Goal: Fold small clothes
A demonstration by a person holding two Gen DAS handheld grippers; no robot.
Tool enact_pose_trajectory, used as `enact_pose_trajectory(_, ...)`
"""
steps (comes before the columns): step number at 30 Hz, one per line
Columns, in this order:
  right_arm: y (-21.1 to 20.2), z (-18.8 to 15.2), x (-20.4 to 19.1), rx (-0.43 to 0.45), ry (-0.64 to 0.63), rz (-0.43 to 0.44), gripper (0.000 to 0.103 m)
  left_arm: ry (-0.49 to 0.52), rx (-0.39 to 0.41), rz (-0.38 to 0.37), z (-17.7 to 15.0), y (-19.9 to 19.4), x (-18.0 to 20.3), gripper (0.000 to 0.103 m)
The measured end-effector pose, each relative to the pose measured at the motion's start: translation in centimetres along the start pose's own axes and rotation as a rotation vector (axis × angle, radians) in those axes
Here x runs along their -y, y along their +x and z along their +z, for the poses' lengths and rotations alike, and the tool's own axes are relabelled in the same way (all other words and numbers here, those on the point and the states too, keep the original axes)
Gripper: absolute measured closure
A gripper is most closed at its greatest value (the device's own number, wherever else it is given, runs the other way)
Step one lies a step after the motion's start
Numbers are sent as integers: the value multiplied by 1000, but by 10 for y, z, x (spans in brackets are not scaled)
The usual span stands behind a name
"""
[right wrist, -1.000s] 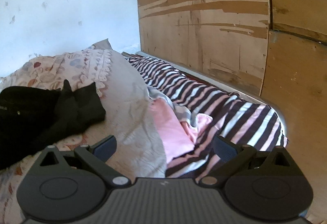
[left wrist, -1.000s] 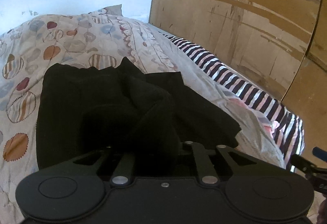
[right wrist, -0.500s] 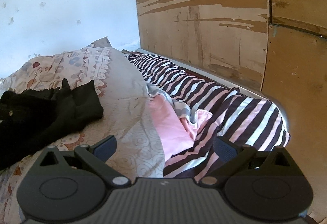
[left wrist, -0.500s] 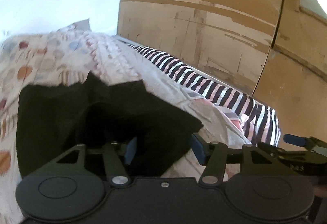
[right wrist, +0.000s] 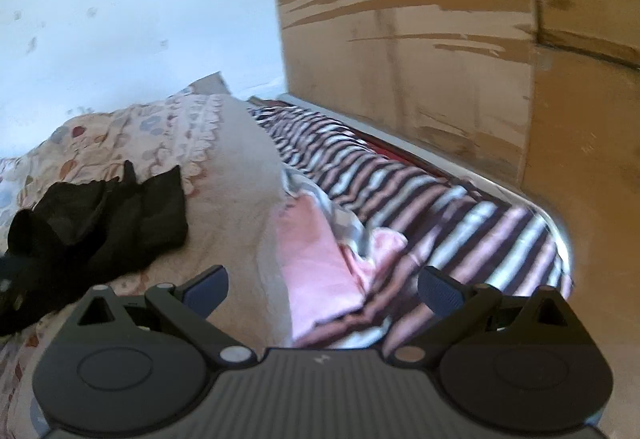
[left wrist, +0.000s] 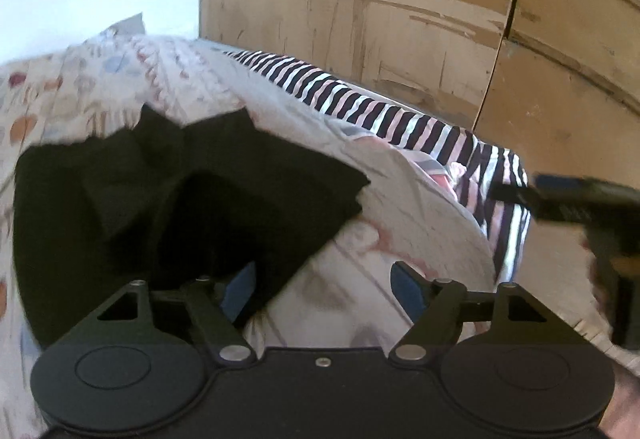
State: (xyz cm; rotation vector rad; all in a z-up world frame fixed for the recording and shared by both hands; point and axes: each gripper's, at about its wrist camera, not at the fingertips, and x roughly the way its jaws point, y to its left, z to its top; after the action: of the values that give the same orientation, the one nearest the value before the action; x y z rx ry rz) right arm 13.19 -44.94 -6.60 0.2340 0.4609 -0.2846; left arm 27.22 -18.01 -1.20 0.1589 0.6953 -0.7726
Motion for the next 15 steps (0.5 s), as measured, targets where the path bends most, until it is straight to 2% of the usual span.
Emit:
enact_pose_trajectory(3, 14, 18, -11, 4, -51, 45, 0, -80, 11, 6, -15, -24, -9, 15)
enact_pose_trajectory(5, 22, 30, -25, 13, -86, 92, 0, -133, 28, 33, -25, -40, -17, 15)
enact_pose_trajectory(7, 29, 41, -43, 18, -123, 158, 0, -169, 46, 87, -31, -55, -25, 14)
enact_pose_trajectory(11, 41, 59, -89, 10, -177, 316, 0, -202, 90, 261, -37, -72, -40, 6)
enact_pose_trajectory(15, 57, 72, -150, -46, -271, 493, 0, -181, 73, 355, -38, -70, -50, 6)
